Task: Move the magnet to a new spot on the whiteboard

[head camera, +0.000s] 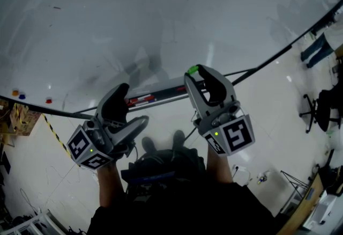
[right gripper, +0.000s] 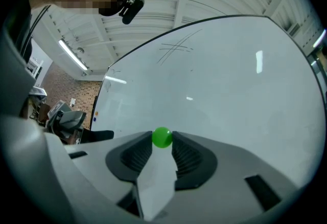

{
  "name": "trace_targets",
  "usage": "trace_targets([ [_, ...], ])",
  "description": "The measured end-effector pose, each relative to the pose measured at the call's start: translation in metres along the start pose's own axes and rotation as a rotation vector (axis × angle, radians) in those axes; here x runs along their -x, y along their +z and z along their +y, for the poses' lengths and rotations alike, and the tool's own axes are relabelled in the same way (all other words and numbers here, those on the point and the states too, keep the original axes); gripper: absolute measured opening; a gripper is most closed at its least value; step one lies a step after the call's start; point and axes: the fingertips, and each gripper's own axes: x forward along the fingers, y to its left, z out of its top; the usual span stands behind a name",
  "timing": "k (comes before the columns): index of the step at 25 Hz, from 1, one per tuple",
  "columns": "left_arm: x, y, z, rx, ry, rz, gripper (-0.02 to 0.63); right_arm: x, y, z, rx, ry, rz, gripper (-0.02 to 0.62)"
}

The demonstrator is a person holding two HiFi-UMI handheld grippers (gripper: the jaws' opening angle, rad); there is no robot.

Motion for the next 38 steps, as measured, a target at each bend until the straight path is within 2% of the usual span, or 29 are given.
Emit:
trace_targets([
  [20, 0.002, 0.009, 0.001, -0.032, 0.032, -0.042, 0.393, -0.038, -0.005, -0.006, 0.121, -0.028, 0.03, 0.147],
  [29, 0.002, 0.011, 0.0, -0.041, 0.041, -0.044, 0.393, -0.052, -0.002, -0.01, 0.237, -0.092, 0.04, 0.148],
  [38, 0.003, 0.012, -0.001, -0.04, 0.04, -0.045, 0.393, -0.059, -0.005, -0.015, 0.303, -0.165, 0.073, 0.149],
])
